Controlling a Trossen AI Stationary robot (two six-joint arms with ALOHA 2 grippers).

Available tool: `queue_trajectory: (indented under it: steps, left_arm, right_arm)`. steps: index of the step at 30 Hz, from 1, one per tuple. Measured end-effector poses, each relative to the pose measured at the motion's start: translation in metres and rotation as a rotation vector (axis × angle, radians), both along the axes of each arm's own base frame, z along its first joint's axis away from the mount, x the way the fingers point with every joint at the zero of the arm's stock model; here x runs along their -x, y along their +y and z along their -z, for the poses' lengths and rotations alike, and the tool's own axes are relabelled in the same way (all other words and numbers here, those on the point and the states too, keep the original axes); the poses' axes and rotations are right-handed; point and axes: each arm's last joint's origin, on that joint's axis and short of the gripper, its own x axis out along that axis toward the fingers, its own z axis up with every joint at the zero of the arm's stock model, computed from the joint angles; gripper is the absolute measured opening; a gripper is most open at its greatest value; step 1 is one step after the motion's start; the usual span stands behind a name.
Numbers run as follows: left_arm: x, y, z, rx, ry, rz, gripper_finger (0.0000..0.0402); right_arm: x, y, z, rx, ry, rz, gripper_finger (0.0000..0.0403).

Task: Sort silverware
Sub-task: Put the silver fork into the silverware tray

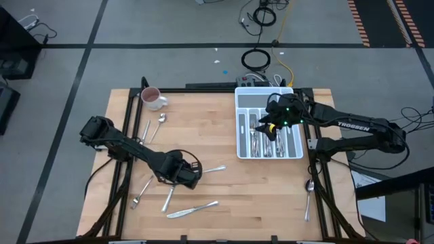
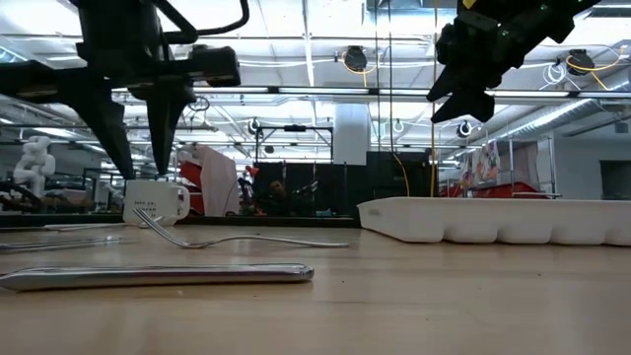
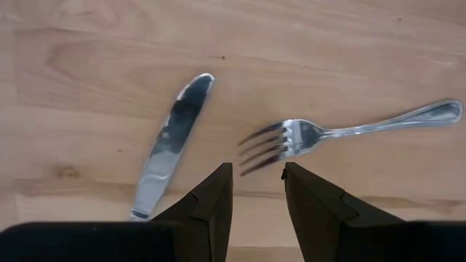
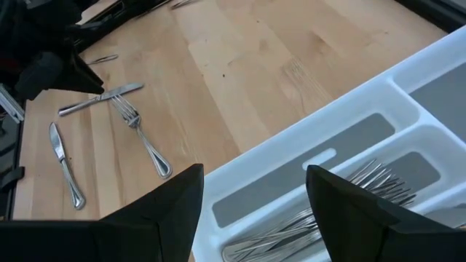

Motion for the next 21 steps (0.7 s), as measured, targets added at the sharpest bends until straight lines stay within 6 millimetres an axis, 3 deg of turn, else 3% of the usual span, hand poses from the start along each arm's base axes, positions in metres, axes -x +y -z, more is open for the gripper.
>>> queue_trajectory:
  steps: [15,21]
  left_arm:
    - [0.006,0.005,0.036,0.05,-0.046,-0.013,0.0129]
    - [-0.002,0.014,0.052,0.102,-0.176,0.008,0.0127]
  right_arm:
    - [0.0,0.0,0.0,-0.007,0.0,0.005,0.0235]
    - [0.0,0.0,0.0,-0.007,-0.001,0.005,0.0235]
